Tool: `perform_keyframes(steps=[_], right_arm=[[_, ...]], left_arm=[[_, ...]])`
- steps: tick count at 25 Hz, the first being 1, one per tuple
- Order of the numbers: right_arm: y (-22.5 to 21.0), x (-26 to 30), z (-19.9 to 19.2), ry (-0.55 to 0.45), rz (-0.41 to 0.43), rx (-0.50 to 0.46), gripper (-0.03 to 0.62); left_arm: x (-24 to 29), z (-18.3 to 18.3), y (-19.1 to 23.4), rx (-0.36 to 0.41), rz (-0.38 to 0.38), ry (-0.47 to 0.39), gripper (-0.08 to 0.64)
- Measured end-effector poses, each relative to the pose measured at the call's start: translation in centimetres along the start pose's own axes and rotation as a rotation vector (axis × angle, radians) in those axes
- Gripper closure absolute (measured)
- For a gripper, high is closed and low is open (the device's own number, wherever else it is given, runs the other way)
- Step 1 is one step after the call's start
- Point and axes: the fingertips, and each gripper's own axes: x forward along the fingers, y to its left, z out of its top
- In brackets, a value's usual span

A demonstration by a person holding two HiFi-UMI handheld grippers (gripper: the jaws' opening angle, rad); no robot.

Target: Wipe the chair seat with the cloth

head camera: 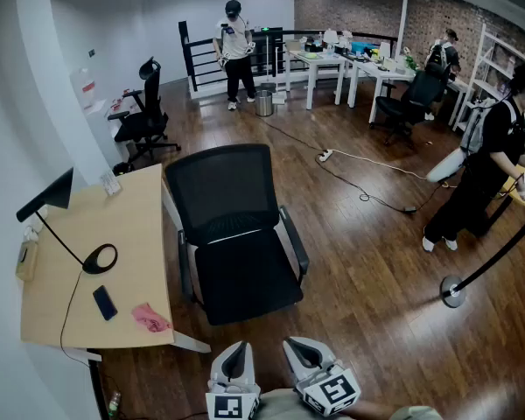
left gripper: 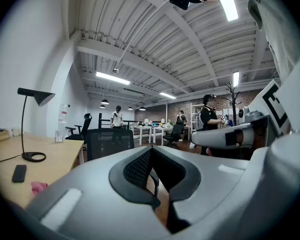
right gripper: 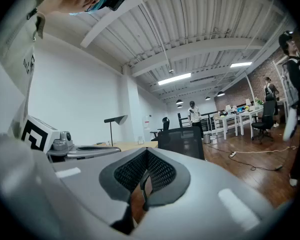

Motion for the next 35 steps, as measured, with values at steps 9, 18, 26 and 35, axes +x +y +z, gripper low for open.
perform_keyframes(steps=[9,18,26,35], right_arm=[[1.0,0.8,0.0,0.003,0.003,-0.011,0.592],[4.5,3.6,0.7,-0.008,0.006,-0.052,0.592],[8.3,7.0,0.1,0.018,0.017,-0.082,0.592],[7.1,10.8,0.5,0.027,0.114,-0.092,0.592]], left_arm=[[-0.6,0.0,1.3,-0.008,0.009,0.008,0.557],[-2.4,0.7,5.6,-0.02,0.023,-0.028,0.556],[-4.5,0.5,10.6,-0.059,0.048,-0.039,0.555],[-2.8,0.4,13.4,-0.058,0.167,-0.021,0.555]])
